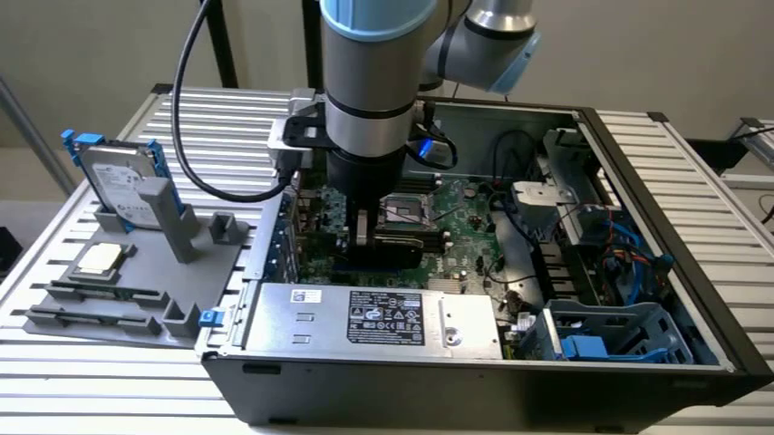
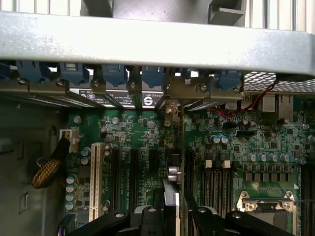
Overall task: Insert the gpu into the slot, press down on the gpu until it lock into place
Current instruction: 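Insert the gpu into the slot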
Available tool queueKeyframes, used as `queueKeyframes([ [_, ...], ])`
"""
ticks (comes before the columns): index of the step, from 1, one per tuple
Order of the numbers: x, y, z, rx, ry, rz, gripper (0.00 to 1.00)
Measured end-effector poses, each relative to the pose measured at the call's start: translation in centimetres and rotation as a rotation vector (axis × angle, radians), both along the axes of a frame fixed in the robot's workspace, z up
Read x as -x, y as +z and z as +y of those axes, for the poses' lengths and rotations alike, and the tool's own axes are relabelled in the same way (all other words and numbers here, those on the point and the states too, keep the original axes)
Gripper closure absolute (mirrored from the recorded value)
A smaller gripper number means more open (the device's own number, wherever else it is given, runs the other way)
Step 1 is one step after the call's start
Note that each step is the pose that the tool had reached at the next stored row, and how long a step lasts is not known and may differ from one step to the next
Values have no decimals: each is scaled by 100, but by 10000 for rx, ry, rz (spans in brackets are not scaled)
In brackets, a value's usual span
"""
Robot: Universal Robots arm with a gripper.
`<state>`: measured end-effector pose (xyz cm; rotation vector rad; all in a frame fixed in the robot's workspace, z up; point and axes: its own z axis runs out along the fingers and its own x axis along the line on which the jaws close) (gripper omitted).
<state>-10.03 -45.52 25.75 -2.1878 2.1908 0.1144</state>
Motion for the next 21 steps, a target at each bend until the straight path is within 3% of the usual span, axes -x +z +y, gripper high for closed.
queueKeyframes([
  [5,0,9,-3,-9,1,-1,74],
  [9,0,157,-3,-7,0,7,74],
  [21,-2,156,-3,-6,-13,8,74],
])
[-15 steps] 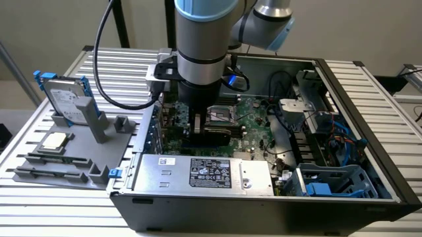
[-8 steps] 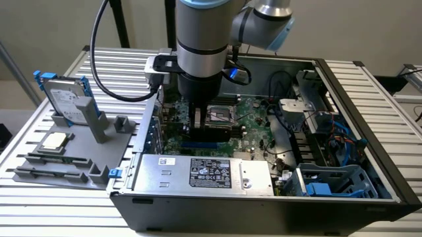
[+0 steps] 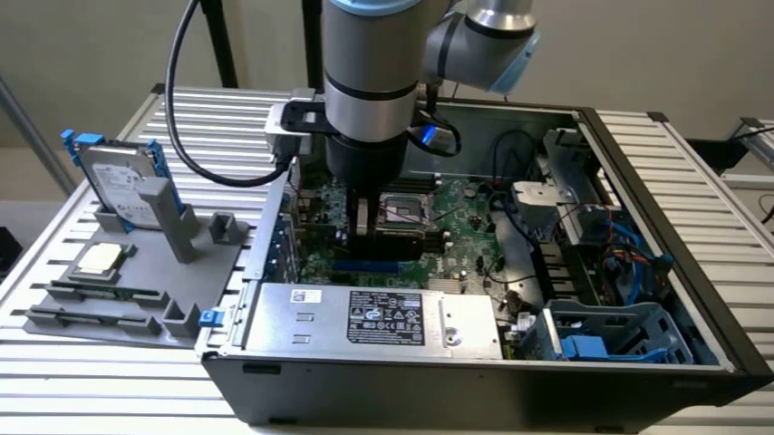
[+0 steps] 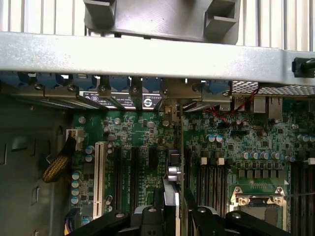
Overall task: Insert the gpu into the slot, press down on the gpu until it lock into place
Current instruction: 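Insert the gpu into the slot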
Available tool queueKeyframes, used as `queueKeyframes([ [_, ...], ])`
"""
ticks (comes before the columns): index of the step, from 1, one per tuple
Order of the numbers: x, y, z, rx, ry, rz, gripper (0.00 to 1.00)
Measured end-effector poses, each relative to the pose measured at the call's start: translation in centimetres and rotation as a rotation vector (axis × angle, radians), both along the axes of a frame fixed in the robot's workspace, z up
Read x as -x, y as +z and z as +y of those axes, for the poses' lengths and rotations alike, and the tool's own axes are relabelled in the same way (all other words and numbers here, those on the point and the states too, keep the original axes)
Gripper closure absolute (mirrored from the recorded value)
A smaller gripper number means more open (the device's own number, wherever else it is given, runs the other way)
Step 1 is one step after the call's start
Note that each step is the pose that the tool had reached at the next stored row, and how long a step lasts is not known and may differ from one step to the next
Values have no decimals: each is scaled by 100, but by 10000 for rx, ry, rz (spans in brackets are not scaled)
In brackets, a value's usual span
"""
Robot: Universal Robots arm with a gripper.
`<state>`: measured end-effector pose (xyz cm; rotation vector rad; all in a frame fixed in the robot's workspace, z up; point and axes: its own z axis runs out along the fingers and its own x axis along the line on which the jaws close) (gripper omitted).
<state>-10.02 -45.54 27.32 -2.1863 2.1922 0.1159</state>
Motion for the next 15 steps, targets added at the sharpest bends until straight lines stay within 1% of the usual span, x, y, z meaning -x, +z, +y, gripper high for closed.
queueKeyframes([
  [15,-12,-63,0,-1,-147,-1,74],
])
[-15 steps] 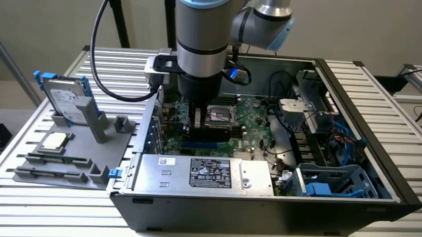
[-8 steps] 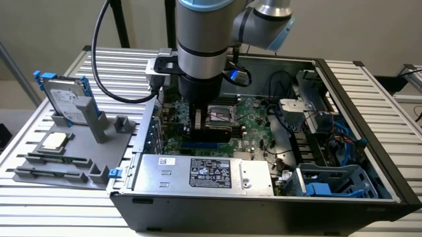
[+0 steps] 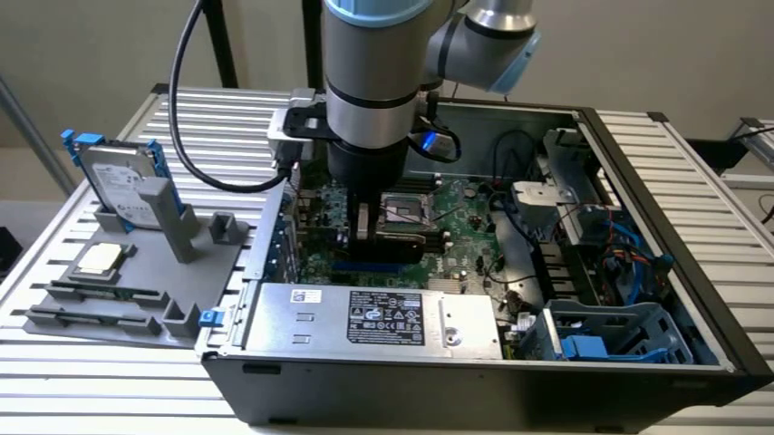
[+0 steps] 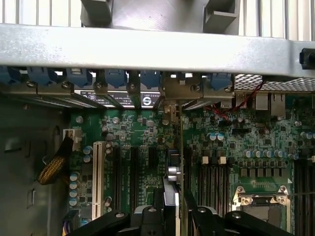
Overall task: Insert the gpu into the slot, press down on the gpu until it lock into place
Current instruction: 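Insert the gpu into the slot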
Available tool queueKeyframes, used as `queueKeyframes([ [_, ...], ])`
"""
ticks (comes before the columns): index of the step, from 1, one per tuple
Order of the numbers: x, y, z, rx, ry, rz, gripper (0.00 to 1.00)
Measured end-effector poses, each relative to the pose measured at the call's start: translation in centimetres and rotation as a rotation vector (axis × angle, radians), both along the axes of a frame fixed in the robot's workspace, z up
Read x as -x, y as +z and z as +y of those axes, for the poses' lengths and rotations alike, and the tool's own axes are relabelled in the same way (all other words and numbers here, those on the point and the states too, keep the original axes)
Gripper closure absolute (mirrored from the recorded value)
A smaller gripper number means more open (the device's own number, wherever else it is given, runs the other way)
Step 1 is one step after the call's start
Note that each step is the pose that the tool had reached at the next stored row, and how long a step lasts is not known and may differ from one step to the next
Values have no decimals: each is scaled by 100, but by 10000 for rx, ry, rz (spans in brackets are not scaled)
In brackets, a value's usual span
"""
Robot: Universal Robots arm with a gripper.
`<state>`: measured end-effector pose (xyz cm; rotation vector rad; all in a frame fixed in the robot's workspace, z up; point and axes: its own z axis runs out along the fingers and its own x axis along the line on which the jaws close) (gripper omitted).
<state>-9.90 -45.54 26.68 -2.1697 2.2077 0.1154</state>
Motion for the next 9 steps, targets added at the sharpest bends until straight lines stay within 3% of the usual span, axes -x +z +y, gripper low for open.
queueKeyframes([
  [9,-1,-8,0,14,-86,6,74],
])
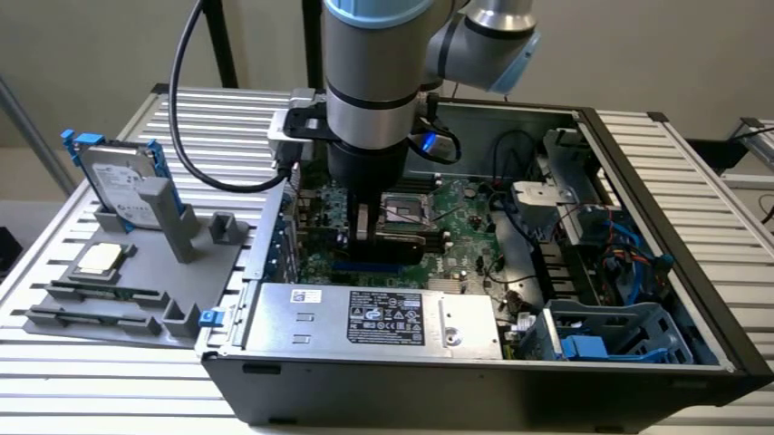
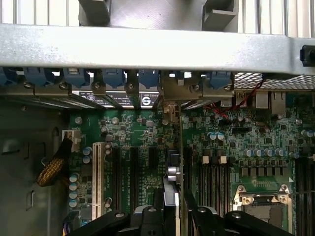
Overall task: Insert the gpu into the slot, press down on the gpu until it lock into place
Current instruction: 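Insert the gpu into the slot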
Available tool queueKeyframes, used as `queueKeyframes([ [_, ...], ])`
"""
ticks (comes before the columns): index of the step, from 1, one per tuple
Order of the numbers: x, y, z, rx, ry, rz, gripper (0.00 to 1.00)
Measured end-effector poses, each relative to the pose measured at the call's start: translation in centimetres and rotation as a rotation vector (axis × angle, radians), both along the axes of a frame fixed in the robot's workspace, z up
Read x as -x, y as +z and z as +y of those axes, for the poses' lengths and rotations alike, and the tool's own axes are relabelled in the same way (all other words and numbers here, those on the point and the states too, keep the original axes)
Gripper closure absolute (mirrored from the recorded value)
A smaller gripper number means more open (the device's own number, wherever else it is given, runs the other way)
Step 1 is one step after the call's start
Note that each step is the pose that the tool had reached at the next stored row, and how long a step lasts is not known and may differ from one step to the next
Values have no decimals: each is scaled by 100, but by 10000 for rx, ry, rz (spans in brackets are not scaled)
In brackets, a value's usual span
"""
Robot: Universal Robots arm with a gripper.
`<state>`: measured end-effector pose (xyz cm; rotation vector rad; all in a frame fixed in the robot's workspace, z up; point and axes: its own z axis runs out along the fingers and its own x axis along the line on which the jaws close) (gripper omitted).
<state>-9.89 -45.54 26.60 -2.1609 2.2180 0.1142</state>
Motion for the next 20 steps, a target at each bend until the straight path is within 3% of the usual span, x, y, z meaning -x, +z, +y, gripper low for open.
queueKeyframes([
  [8,-3,0,-1,149,1,1,74],
  [20,-4,-24,14,157,3,-14,74],
])
